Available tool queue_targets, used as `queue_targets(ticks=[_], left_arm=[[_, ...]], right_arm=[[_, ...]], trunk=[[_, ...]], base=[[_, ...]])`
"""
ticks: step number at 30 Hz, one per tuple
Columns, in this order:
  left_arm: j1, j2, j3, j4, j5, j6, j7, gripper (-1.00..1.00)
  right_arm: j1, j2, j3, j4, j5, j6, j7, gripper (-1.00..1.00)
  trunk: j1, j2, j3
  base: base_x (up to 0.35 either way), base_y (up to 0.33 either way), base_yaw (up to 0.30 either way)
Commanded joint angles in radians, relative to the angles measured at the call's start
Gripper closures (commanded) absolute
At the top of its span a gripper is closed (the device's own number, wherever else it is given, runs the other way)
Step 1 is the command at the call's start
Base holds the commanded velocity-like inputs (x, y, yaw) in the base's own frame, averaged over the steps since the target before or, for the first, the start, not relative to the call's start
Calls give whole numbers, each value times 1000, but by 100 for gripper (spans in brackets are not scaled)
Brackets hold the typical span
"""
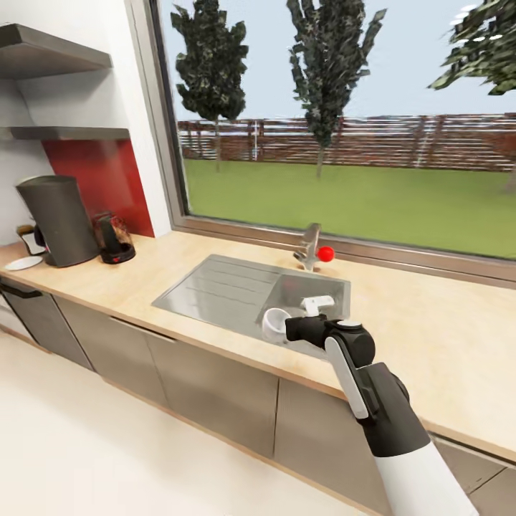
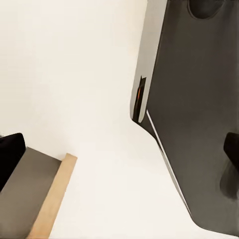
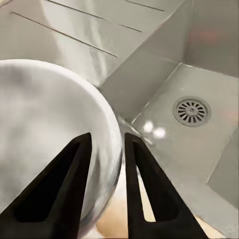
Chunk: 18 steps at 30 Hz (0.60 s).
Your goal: Set up a coffee station on the kitchen countertop: keep the coffee maker on the countertop, move the bottle of coffee from the kitchen shelf to the counter next to the coffee maker, place a paper coffee filter on top of the coffee maker, put the saucer next to the coffee maker with the coffee cup on the saucer, and place the electric kettle next to the coffee maker.
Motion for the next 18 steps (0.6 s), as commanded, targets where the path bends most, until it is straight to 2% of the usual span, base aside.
queue_targets(ticks=[1,18], left_arm=[[1,0,7,-2,1,-1,-5,-100],[1,0,9,-2,1,1,-5,-100]], right_arm=[[-1,1,0,0,-8,4,-5,100],[-1,1,0,0,-8,4,-5,100]], trunk=[[0,-1,-1],[0,-1,-1]], base=[[-8,302,279],[-1,308,279]])
